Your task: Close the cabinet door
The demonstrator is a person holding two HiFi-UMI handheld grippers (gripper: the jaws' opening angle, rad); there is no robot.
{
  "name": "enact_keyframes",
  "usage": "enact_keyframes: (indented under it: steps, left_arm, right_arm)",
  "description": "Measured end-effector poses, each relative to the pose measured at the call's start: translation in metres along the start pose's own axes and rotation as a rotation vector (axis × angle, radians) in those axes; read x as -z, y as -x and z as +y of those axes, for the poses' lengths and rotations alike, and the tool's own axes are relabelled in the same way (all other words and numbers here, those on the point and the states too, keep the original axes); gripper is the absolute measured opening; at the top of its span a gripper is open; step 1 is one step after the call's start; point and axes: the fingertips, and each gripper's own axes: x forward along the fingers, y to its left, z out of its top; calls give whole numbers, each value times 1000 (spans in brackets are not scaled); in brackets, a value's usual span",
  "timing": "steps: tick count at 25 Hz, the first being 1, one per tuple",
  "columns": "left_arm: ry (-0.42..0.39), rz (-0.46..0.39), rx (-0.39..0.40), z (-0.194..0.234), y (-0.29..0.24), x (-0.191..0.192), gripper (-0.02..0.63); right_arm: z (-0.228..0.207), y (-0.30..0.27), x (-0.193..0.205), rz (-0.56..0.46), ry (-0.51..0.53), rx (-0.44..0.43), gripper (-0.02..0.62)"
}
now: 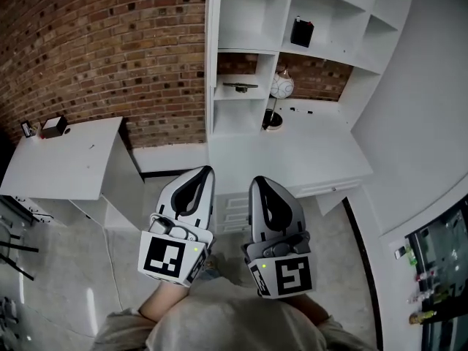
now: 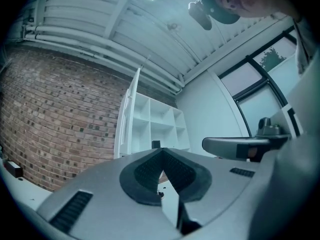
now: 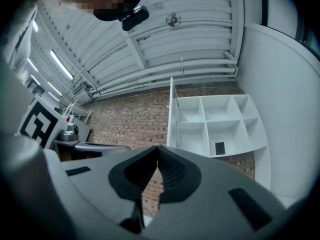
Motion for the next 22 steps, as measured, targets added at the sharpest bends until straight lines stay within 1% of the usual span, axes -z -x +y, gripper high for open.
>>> enact_keyframes:
  steps: [5, 13, 17, 22]
  left_arm:
    - [2, -2, 17, 34, -39, 6, 8]
    - [-20, 7, 53, 81, -96, 19, 8]
    - [-27, 1, 92, 97, -121, 31, 8]
    - [-34, -16, 111, 112, -142, 35, 8]
  right_arm:
    - [-5, -52, 14, 9, 4, -11, 18]
    - [-16, -122, 40, 2, 2, 9, 18]
    - [-21, -148, 56, 1, 2, 29, 18]
    - [-27, -166, 71, 9, 1, 55, 18]
